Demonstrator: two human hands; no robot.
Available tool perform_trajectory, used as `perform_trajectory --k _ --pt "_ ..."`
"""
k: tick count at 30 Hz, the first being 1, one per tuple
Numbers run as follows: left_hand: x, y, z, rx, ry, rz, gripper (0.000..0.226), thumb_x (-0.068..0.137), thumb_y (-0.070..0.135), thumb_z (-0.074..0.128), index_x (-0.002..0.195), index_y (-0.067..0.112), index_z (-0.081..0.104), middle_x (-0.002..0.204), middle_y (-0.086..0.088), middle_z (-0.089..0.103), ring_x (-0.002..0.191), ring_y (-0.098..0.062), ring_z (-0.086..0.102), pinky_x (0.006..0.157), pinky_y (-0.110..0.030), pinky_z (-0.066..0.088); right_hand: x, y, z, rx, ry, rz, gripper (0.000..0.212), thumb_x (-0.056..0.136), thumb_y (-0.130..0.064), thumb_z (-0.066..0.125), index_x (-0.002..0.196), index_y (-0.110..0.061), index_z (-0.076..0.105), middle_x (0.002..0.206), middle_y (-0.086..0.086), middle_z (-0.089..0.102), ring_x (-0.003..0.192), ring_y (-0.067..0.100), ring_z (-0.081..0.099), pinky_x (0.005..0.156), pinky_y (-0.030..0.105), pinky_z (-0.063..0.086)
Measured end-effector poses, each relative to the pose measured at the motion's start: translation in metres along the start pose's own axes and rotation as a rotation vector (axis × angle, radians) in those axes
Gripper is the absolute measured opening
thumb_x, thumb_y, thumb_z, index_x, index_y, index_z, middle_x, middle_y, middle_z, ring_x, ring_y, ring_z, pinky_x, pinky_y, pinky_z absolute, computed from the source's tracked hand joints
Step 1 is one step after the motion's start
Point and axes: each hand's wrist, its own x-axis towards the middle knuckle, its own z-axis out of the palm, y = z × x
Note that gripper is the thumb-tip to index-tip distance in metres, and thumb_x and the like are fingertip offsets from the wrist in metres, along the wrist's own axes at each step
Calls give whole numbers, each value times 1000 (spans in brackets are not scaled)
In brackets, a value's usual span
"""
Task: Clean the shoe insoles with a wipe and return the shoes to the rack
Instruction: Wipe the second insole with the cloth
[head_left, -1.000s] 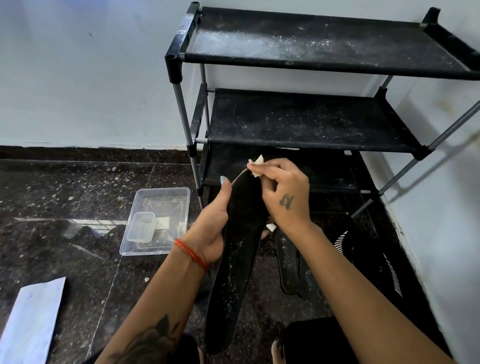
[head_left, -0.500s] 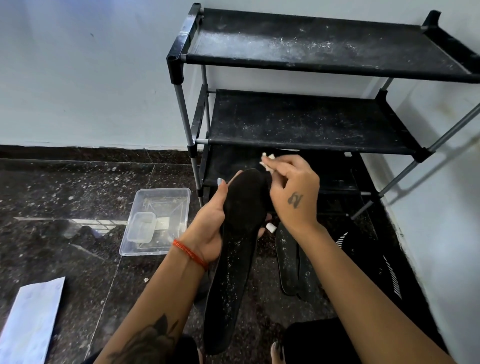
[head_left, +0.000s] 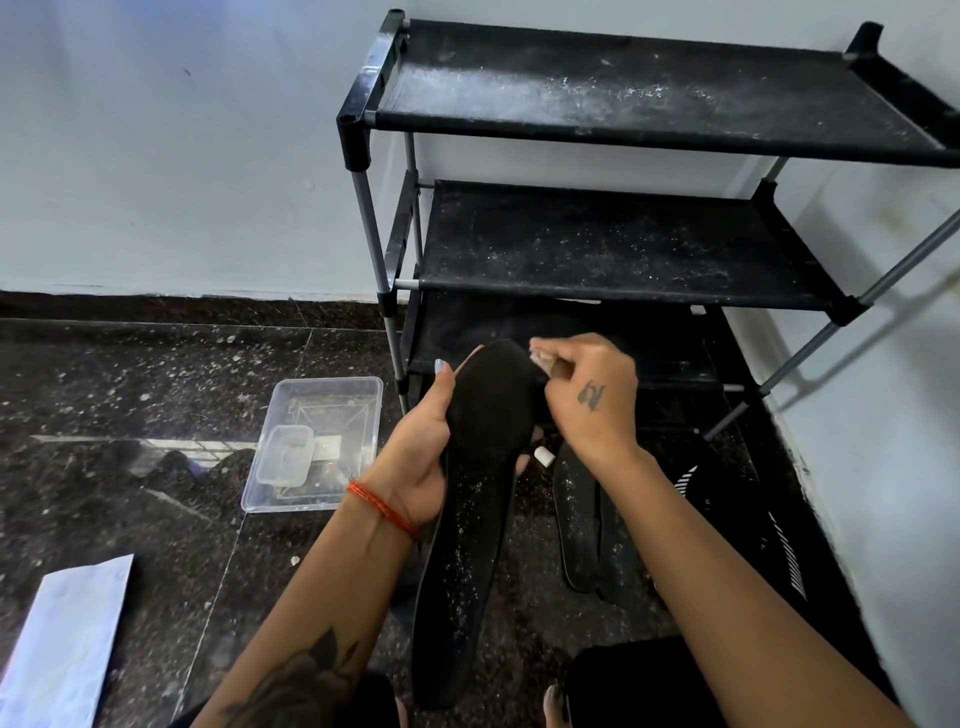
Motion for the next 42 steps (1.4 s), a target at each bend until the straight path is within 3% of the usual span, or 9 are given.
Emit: perform_trajectory --k 3,10,13,17,22,26,34,39,42 --pt "-1 0 0 4 -2 9 66 94 62 27 115 12 64 110 -18 69 89 -32 69 77 -45 55 -3 -11 -1 37 149 -183 26 82 4 59 100 -9 73 93 4 67 83 8 60 75 2 43" --pt "-1 -3 0 26 -9 28 64 93 62 29 125 16 60 108 -17 68 85 -29 69 68 -40 59 -16 -17 16 -33 -46 -429 25 88 -14 51 99 -9 73 96 5 66 92 20 60 86 18 45" --pt "0 -3 0 36 11 9 66 92 64 31 118 12 64 107 -19 68 83 -32 67 72 -44 56 -7 -9 12 -103 -14 -293 26 82 4 59 100 -8 73 93 6 67 90 22 62 85 24 50" --pt "1 0 -1 -11 9 -7 74 91 67 28 123 9 60 118 -23 64 96 -36 65 76 -45 55 1 -12 -6 109 3 113 22 84 -3 60 97 -14 74 94 -4 70 87 5 62 76 -1 39" --pt "1 3 -2 -50 4 22 74 91 66 23 120 9 60 119 -27 62 100 -38 63 76 -47 55 2 -25 -21 727 -207 539 29 80 3 57 81 -20 75 84 -6 73 83 6 67 76 21 55" --pt "1 2 -2 -18 -26 33 75 90 68 21 119 11 61 117 -25 64 96 -37 64 78 -47 55 -6 -25 -11 552 -326 482 27 81 2 60 81 -20 75 87 1 72 87 13 66 67 25 58" --pt "-2 0 3 19 -44 31 70 92 65 23 112 13 66 110 -20 68 93 -34 67 83 -46 52 -4 -24 -3 246 -18 130 18 84 -10 65 97 -19 74 95 -9 69 86 -5 57 77 -1 39" --pt "0 -3 1 31 -9 30 71 92 66 25 99 15 74 103 -20 69 88 -33 66 87 -49 49 -12 -34 7 265 -113 -6 18 81 -8 69 96 -17 74 96 -6 71 86 -4 59 78 0 40" --pt "-1 -3 1 35 -2 23 71 90 68 24 111 15 66 101 -19 70 86 -32 68 86 -49 50 -10 -38 0 344 -275 -5 19 79 -7 69 88 -22 75 86 -11 72 84 -2 63 78 7 46"
